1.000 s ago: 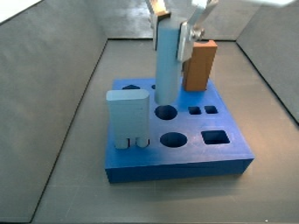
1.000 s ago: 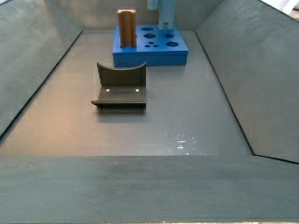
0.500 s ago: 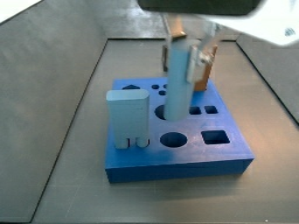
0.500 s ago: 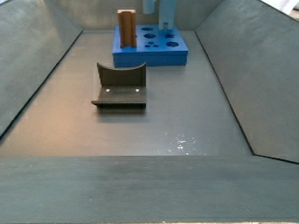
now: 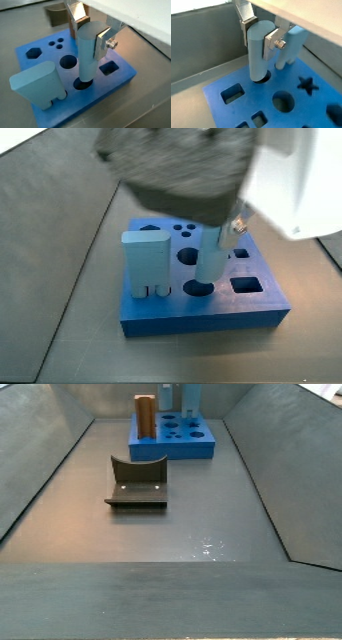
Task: Pick up the oval object. Move up. Move to above the board. Insert the oval object.
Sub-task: Insert the oval object.
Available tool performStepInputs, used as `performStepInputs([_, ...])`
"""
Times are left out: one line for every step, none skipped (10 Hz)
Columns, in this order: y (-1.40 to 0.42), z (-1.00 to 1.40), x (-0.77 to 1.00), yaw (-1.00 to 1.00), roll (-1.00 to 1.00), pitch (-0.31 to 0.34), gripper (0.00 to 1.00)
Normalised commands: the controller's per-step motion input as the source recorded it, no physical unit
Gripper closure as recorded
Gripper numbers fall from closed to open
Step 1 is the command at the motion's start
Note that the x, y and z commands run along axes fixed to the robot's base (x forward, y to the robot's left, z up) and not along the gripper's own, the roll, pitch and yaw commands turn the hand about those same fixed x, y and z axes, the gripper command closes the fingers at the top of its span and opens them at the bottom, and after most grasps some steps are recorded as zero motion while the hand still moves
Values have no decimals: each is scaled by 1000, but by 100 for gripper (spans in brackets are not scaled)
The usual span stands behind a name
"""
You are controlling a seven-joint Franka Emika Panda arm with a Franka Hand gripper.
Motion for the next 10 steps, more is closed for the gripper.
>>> performStepInputs([0, -323, 0, -1000, 20, 0, 100])
performStepInputs([0, -297, -9, -1000, 19, 0, 100])
performStepInputs([0, -297, -9, -1000, 16, 0, 100])
performStepInputs([0, -294, -9, -1000, 16, 0, 100])
performStepInputs([0, -274, -17, -1000, 13, 4, 100])
performStepInputs([-237, -157, 0, -834, 0, 66, 100])
performStepInputs([-229, -189, 0, -831, 0, 53, 100])
performStepInputs([0, -66, -274, -491, 0, 83, 100])
performStepInputs([51, -91, -171, -9, 50, 39, 100])
performStepInputs([111, -117, -54, 163, 73, 37, 100])
